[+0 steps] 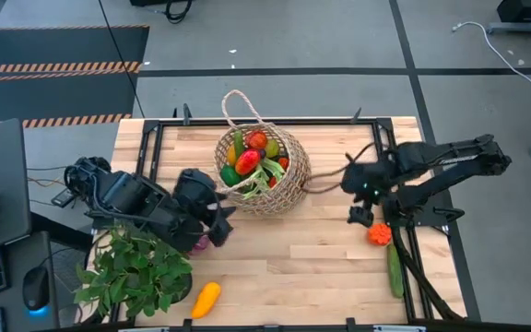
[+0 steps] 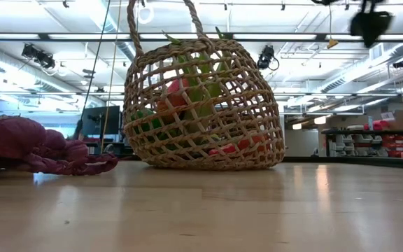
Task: Build produce basket
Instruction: Put the pumpkin into the brown basket
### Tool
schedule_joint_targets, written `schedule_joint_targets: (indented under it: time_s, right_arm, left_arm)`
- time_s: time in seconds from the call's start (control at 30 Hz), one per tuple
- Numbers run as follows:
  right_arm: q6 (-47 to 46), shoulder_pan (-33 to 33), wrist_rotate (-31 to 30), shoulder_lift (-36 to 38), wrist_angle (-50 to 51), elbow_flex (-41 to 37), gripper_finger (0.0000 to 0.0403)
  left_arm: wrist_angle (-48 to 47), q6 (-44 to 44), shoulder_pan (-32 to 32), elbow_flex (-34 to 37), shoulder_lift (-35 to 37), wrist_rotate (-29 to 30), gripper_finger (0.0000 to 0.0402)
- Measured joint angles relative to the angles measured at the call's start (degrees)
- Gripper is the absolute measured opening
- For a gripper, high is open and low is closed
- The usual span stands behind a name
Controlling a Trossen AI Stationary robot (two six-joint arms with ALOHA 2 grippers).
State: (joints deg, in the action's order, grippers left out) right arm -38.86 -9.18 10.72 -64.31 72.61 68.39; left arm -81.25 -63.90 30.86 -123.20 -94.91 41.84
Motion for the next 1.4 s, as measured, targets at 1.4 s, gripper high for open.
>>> schedule_joint_targets:
  time_s: [1.4]
  right_arm:
    - [-32.51, -14.44, 1.95, -7.79, -3.25, -27.95, 0.0358]
  left_arm:
    - [53.63, 32.92, 1.8, -0.07, -6.26, -8.72, 0.0172]
